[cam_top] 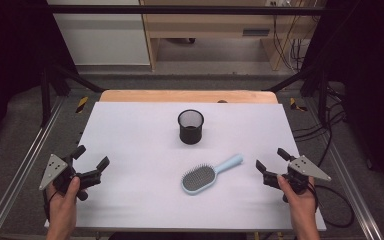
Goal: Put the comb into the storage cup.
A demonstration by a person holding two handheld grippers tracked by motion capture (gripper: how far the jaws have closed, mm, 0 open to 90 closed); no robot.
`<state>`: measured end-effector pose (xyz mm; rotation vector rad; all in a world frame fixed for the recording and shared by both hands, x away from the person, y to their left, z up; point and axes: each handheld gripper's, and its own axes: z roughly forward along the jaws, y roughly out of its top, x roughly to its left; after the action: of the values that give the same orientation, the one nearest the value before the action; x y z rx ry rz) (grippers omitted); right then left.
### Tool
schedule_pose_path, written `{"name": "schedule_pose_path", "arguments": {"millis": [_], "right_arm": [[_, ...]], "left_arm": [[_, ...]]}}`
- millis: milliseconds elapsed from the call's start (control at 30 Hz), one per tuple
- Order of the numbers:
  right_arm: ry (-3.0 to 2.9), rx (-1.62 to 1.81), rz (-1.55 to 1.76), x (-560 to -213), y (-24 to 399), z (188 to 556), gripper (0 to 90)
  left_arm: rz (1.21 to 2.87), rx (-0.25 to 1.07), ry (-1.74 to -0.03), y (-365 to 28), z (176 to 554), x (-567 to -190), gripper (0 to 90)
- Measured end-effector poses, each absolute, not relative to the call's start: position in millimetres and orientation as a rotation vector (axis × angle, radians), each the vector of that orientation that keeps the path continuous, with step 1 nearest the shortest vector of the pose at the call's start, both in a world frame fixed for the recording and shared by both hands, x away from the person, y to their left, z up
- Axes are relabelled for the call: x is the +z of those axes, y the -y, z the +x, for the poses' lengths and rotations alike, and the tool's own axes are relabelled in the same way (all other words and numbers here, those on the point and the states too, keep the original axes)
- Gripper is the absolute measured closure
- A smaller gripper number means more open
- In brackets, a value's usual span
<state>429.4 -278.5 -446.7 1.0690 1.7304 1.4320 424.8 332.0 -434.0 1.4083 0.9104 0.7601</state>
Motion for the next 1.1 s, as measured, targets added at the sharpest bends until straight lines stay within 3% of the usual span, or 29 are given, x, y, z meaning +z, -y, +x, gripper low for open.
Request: {"name": "schedule_pose_path", "arguments": {"millis": [500, 733, 967, 1100], "right_arm": [[-1.689, 1.353, 1.221, -443, 273, 434, 6.0], [-1.708, 1.333, 1.214, -418, 256, 447, 6.3], [-1.783, 1.319, 1.135, -394, 235, 462, 10.6], [-1.828, 1.300, 1.104, -382, 220, 473, 20.8]], "left_arm": [[1.415, 0.761, -0.922, -331, 425, -436, 1.4], [1.414, 0.765, -0.926, -330, 425, -437, 1.4], [1.408, 0.771, -0.930, -333, 424, -436, 1.3], [1.405, 0.771, -0.933, -334, 425, -436, 1.4]]}}
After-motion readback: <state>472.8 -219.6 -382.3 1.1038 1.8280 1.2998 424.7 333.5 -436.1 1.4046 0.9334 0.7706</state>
